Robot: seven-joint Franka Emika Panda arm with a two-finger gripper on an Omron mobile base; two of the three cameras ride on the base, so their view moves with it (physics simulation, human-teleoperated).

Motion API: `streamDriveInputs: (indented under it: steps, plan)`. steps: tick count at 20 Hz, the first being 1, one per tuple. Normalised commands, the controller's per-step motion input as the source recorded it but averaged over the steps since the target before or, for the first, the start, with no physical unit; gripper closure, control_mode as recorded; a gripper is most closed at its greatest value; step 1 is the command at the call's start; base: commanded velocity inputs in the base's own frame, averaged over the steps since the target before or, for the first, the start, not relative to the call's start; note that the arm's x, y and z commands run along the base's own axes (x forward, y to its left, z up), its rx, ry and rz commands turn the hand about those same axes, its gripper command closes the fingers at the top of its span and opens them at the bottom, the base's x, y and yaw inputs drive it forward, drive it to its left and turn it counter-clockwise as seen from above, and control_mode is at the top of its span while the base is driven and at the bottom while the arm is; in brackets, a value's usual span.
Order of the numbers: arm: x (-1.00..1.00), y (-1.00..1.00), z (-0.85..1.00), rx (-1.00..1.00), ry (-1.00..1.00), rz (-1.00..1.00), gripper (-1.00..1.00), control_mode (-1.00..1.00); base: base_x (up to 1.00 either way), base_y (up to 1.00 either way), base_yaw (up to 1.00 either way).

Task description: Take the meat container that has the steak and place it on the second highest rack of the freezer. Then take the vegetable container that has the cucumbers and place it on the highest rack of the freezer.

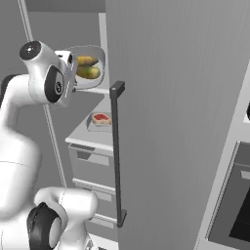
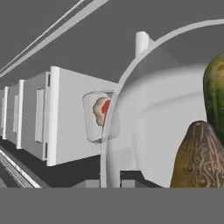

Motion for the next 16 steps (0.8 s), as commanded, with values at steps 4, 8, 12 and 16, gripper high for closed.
streamDriveInputs:
  steps: [4,8,12,16]
  plan:
    - [0.88,0.0,0.13,0.0,0.06,-0.01,1.0,-1.0,0.0,0.0,0.0]
    - [0.77,0.0,0.07,0.0,0.15,0.0,1.0,-1.0,0.0,0.0,0.0]
    - [0.85,0.0,0.0,0.0,0.12,0.0,1.0,-1.0,0.0,0.0,0.0]
    - [0.74,0.0,0.0,0.0,0.06,0.0,1.0,-1.0,0.0,0.0,0.0]
